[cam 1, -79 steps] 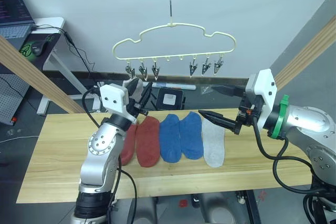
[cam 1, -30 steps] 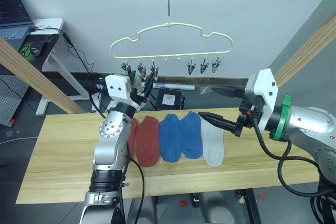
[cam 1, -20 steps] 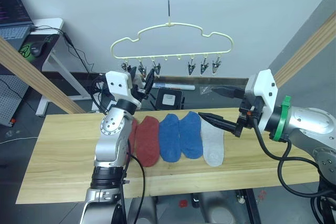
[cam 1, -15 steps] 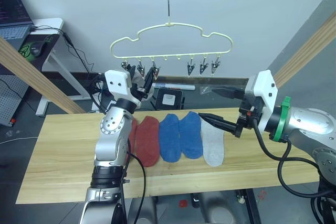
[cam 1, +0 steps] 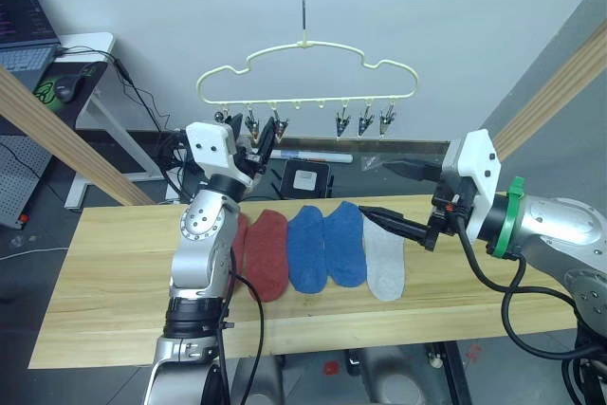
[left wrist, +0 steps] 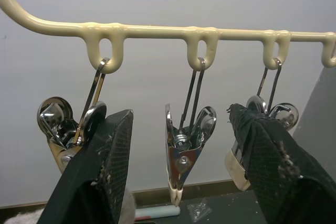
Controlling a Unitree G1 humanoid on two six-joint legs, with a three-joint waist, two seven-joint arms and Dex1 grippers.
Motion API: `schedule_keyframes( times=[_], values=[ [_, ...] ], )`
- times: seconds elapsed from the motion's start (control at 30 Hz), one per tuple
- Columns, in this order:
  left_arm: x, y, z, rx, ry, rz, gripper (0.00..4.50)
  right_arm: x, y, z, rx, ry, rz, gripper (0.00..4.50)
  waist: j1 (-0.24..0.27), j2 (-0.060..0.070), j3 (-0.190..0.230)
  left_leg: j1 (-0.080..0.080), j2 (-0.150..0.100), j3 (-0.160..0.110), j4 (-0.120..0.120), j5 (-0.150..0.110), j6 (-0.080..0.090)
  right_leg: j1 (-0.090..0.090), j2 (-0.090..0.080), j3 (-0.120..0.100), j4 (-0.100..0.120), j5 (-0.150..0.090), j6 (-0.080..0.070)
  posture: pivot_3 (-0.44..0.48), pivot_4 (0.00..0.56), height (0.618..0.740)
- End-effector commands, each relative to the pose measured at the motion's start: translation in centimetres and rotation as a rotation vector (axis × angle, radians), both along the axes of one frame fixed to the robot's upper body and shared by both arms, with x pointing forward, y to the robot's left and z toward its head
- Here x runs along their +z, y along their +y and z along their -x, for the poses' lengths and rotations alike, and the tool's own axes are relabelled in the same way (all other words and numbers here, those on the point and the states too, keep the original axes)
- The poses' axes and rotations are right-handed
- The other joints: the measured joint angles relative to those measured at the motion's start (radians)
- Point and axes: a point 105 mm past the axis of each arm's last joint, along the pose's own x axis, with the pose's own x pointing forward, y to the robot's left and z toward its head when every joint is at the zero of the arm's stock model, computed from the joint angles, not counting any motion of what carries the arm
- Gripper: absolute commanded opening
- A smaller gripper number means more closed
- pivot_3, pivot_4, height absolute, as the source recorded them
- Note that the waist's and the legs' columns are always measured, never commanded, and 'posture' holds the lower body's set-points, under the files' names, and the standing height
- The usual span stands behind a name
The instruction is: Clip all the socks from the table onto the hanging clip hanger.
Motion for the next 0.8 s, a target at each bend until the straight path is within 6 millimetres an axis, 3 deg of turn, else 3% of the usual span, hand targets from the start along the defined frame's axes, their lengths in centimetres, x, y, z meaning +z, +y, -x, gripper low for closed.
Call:
schedule_keyframes(
  times=[0.03, 0.07, 0.2, 0.6, 0.67, 0.8],
  values=[
    [1.54, 0.07, 0.79, -0.005, -0.064, -0.001, 3.13, 0.68, 0.45, 0.72, 0.034, -0.048, 0.001, 4.14, 0.000, 0.000, 0.000, 0.000, 0.000, 0.000, 0.000, 0.000, 0.000, 0.000, 0.000, 0.000, 0.000, 0.000, 0.000, -0.226, 0.271, 0.735],
    [1.52, 0.12, 0.80, -0.003, -0.063, -0.001, 3.13, 0.67, 0.46, 0.73, 0.034, -0.048, 0.000, 4.14, 0.000, 0.000, 0.000, 0.000, 0.000, 0.000, 0.000, 0.000, 0.000, 0.000, 0.000, 0.000, 0.000, 0.000, 0.000, -0.226, 0.271, 0.735],
    [1.44, 0.14, 0.81, -0.002, -0.062, -0.006, 2.28, 0.67, 0.48, 0.76, 0.035, -0.047, 0.001, 4.14, 0.000, 0.000, 0.000, 0.000, 0.000, 0.000, 0.000, 0.000, 0.000, 0.000, 0.000, 0.000, 0.000, 0.000, 0.000, -0.227, 0.271, 0.735],
    [1.50, 0.15, 0.72, 0.007, -0.060, -0.013, 2.28, 0.61, 0.51, 0.75, 0.036, -0.046, 0.004, 4.14, 0.000, 0.000, 0.000, 0.000, 0.000, 0.000, 0.000, 0.000, 0.000, 0.000, 0.000, 0.000, 0.000, 0.000, 0.000, -0.225, 0.272, 0.735],
    [1.52, 0.11, 0.73, 0.004, -0.060, -0.017, 1.82, 0.62, 0.52, 0.75, 0.037, -0.046, 0.004, 4.14, 0.000, 0.000, 0.000, 0.000, 0.000, 0.000, 0.000, 0.000, 0.000, 0.000, 0.000, 0.000, 0.000, 0.000, 0.000, -0.223, 0.273, 0.735],
    [1.64, -0.17, 0.71, -0.007, -0.063, -0.025, 1.82, 0.61, 0.55, 0.73, 0.037, -0.046, 0.004, 4.14, 0.000, 0.000, 0.000, 0.000, 0.000, 0.000, 0.000, 0.000, 0.000, 0.000, 0.000, 0.000, 0.000, 0.000, 0.000, -0.224, 0.273, 0.735]
  ],
)
